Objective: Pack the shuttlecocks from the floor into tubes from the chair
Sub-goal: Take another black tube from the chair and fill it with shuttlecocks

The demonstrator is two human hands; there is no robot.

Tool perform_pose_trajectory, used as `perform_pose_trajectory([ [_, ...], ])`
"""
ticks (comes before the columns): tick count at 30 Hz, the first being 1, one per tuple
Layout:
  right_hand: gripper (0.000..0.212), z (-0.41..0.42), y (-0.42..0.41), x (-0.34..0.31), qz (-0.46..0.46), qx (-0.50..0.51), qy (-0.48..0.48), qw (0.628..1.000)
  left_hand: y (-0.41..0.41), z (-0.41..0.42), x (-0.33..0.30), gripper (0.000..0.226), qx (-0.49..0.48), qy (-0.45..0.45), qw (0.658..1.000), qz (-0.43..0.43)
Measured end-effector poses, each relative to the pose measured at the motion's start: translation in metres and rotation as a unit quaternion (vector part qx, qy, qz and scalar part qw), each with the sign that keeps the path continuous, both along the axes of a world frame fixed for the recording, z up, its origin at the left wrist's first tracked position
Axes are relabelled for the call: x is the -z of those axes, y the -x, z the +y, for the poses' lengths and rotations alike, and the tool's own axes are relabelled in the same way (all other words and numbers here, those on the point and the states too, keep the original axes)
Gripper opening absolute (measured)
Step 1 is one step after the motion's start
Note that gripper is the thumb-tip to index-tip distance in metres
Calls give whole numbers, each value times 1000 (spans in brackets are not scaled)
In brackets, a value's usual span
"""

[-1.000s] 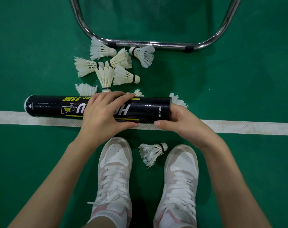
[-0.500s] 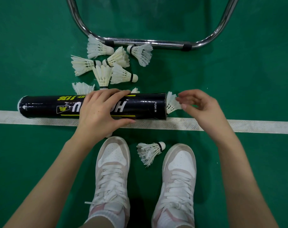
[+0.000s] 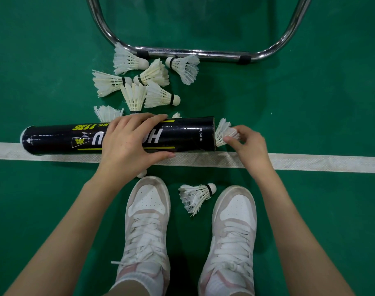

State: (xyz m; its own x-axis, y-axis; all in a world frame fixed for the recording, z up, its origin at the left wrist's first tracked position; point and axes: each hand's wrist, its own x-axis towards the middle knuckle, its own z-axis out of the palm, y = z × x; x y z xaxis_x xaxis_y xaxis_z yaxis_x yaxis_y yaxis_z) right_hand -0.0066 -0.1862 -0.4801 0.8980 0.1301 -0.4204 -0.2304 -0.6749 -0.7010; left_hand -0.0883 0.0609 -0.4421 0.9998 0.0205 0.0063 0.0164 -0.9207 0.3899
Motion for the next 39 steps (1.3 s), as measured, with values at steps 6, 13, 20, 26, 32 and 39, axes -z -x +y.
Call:
perform_pose_trajectory([
  [6,10,-4,7,-17,-50,49,-55,996,1,0,0,76,0,4,1000,-6],
  [13,6,-5,22,-51,-101,96,-120,983,1,0,-1,76,-1,0,1000,-2],
  [20,18,3,34,-68,-113,137,-157,972,1,0,-1,76,0,1,1000,1],
  [26,11,27,43,-73,-41,111,-257,959,0,-1,-2,76,-2,2,1000,3],
  [32,30,43,58,-68,21,95,-255,962,0,-1,-2,76,-3,6,1000,0],
  [39,32,48,58,-63,-9,98,-208,973,1,-1,-1,75,4,5,1000,-6],
])
